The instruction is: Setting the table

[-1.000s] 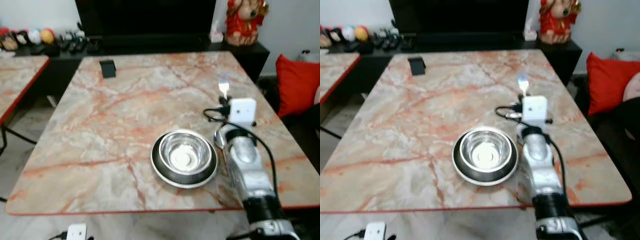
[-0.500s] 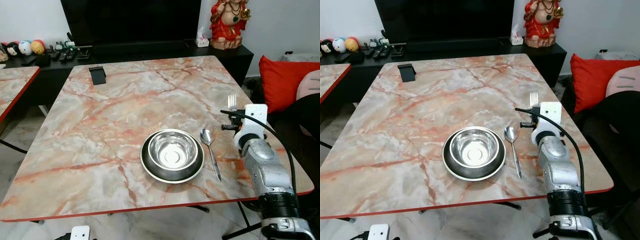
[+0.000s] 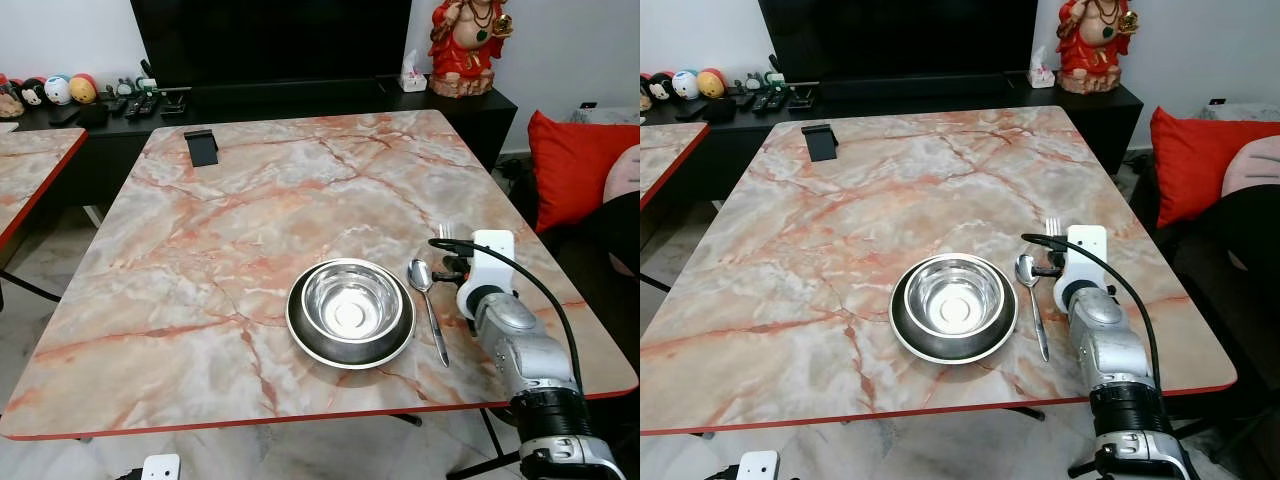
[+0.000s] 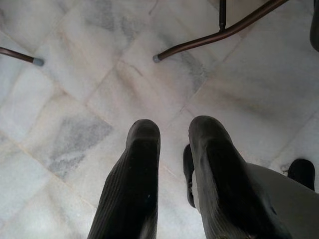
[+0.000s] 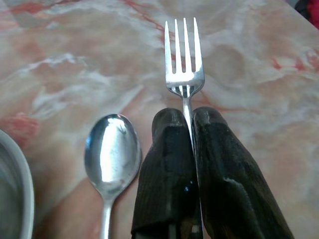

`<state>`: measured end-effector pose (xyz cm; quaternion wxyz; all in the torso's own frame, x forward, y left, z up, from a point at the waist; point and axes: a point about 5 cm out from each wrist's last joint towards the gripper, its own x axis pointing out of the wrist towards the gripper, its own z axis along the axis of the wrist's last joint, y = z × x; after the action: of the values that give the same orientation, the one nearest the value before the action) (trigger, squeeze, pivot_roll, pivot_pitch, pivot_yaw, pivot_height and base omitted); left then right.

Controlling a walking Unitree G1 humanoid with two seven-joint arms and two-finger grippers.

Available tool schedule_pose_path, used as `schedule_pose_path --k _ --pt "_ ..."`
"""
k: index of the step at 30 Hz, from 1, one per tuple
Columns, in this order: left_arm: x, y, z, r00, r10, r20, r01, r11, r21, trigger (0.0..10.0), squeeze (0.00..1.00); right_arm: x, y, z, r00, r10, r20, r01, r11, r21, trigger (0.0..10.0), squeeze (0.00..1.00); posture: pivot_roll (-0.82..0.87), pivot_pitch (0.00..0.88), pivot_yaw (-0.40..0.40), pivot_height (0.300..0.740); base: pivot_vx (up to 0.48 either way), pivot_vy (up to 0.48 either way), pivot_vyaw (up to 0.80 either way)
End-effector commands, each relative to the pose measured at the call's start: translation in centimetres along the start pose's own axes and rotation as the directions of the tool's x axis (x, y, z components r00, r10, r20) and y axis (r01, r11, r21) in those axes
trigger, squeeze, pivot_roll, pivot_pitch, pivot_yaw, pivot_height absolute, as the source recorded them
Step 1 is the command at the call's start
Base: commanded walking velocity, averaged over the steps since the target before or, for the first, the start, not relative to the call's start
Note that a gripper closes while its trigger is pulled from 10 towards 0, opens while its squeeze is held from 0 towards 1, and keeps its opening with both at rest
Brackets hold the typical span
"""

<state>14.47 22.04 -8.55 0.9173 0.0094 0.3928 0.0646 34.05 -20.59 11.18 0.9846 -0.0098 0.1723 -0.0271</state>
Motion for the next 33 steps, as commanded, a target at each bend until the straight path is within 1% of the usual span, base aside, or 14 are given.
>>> schedule_pose_path --k 1,9,10,11,17,24,27,33 --pt "-0.1 0.5 -0.4 1.0 0.008 -0.019 -0.008 1.0 0.005 10.0 0.0 0.0 -0.1 -0.6 1.0 -0.007 -0.013 0.007 1.0 -0.023 10.0 0.0 -0.01 0.0 0.034 0.74 0.0 0.0 0.0" --pt "-0.1 0.7 -0.3 1.0 0.009 -0.017 -0.009 1.0 0.014 10.0 0.0 0.0 0.2 -1.9 0.999 -0.01 -0.031 0.01 1.0 -0.022 10.0 0.0 -0.01 0.0 0.037 0.74 0.0 0.0 0.0" --pt "-0.1 0.8 -0.3 1.0 0.01 -0.017 -0.01 1.0 0.016 10.0 0.0 0.0 0.2 -2.0 0.999 -0.014 -0.031 0.013 0.999 -0.035 10.0 0.0 0.0 0.0 0.039 0.74 0.0 0.0 0.0" --pt "-0.2 0.8 -0.3 1.0 0.011 -0.018 -0.011 1.0 0.017 10.0 0.0 0.0 0.2 -2.2 0.999 -0.021 -0.03 0.019 0.999 -0.046 10.0 0.0 0.0 0.0 0.041 0.74 0.0 0.0 0.0" --pt "-0.2 0.9 -0.4 1.0 0.011 -0.019 -0.011 1.0 0.022 10.0 0.0 0.1 0.0 -2.6 0.999 -0.029 -0.032 0.027 0.999 -0.046 10.0 0.0 0.0 0.0 0.042 0.74 0.0 0.0 0.0" --pt "-0.2 1.0 -0.4 1.0 0.01 -0.018 -0.009 1.0 0.025 10.0 0.0 0.2 -0.3 -2.7 0.999 -0.038 0.0 0.038 0.997 -0.064 10.0 0.0 0.0 0.0 0.042 0.74 0.0 0.0 0.0" --pt "-0.2 1.0 -0.4 1.0 0.01 -0.016 -0.009 1.0 0.025 10.0 0.0 0.2 -0.6 -3.2 0.999 -0.042 -0.004 0.041 0.995 -0.094 10.0 0.0 0.0 0.0 0.042 0.74 0.0 0.0 0.0" --pt "-0.2 1.0 -0.3 1.0 0.011 -0.015 -0.011 1.0 0.024 10.0 0.0 0.3 -0.9 -3.7 0.998 -0.054 -0.01 0.053 0.993 -0.104 10.0 0.0 0.0 0.0 0.044 0.74 0.0 0.0 0.0"
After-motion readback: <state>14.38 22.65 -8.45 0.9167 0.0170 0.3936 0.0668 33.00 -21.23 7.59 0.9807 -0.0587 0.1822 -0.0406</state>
